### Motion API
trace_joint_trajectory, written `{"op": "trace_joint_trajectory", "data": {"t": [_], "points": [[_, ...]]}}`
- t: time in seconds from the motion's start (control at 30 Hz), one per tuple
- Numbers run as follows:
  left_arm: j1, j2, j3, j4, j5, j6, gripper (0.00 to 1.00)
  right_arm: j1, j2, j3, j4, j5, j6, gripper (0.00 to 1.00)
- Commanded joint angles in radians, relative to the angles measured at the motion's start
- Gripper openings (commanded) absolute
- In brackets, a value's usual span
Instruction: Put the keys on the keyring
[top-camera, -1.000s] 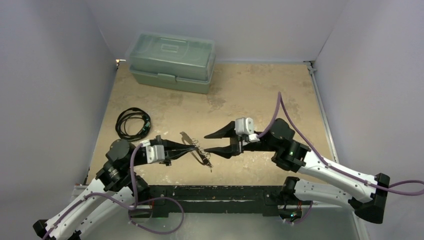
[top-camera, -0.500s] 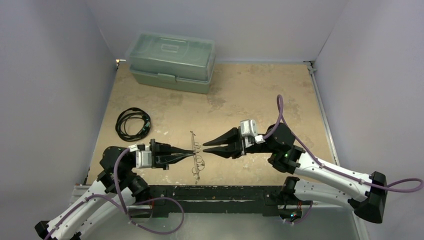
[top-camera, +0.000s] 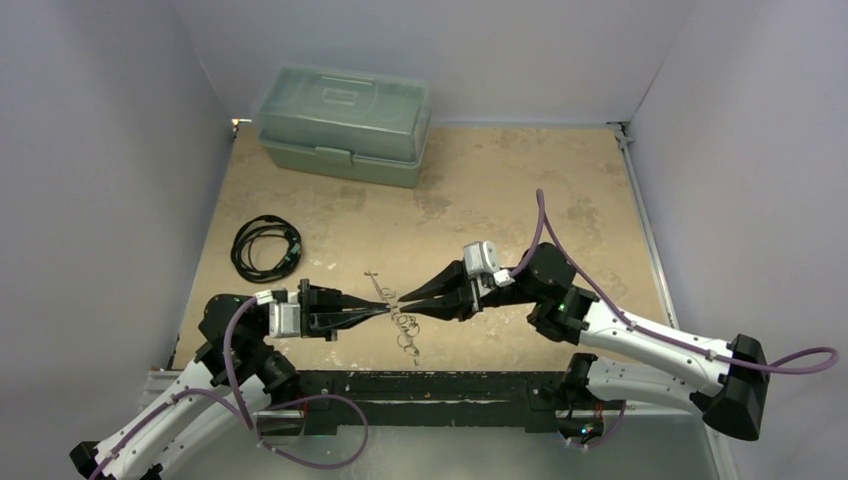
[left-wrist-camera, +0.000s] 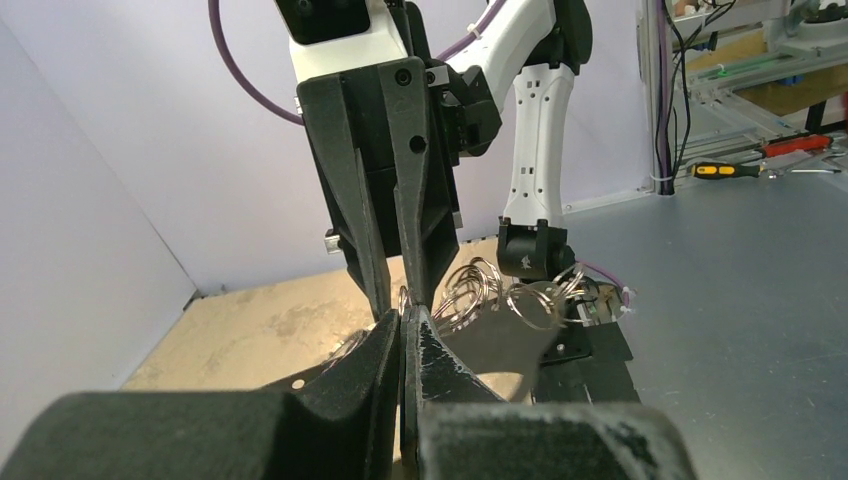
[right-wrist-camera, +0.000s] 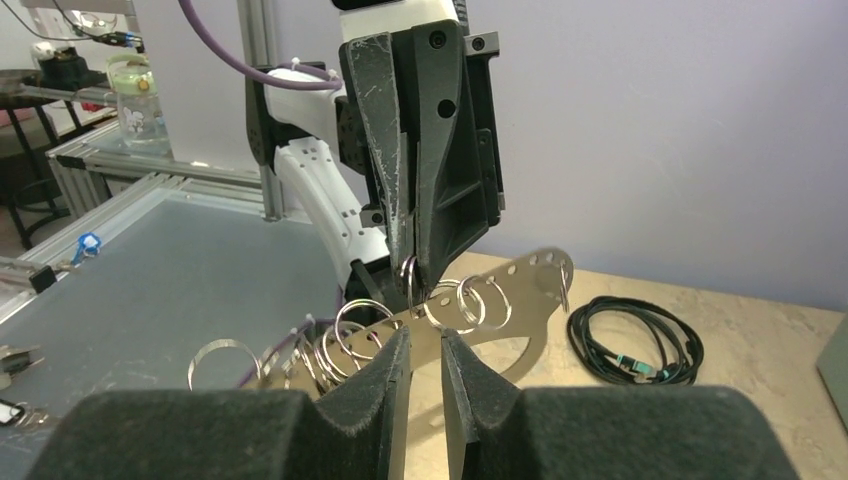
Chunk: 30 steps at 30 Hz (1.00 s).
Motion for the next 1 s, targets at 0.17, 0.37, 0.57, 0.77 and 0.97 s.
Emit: {"op": "trace_joint_trajectory", "data": {"t": [0.17,0.37,0.57,0.77,0.97], "points": [[-0.001,0.007,0.0,0.051,0.008,-0.018,0.0,0.004,0.015,0.046,0.057,-0.035,0.03,0.23],[0.0,0.009,0.0,0.044,0.007,-0.017,0.0,0.004,0.014,0.049,0.079,-0.037,0.047,0.24],[0.0,0.01,0.002,0.042,0.007,-0.018,0.0,0.004,0.025,0.057,0.09,-0.045,0.058,0.23],[0.001,0.007,-0.002,0.043,0.001,-0.021,0.0,0.004,0.048,0.056,0.113,-0.057,0.074,0.22],[0.002,0.003,-0.005,0.045,-0.011,-0.024,0.0,0.004,0.066,0.054,0.134,-0.064,0.089,0.19]]}}
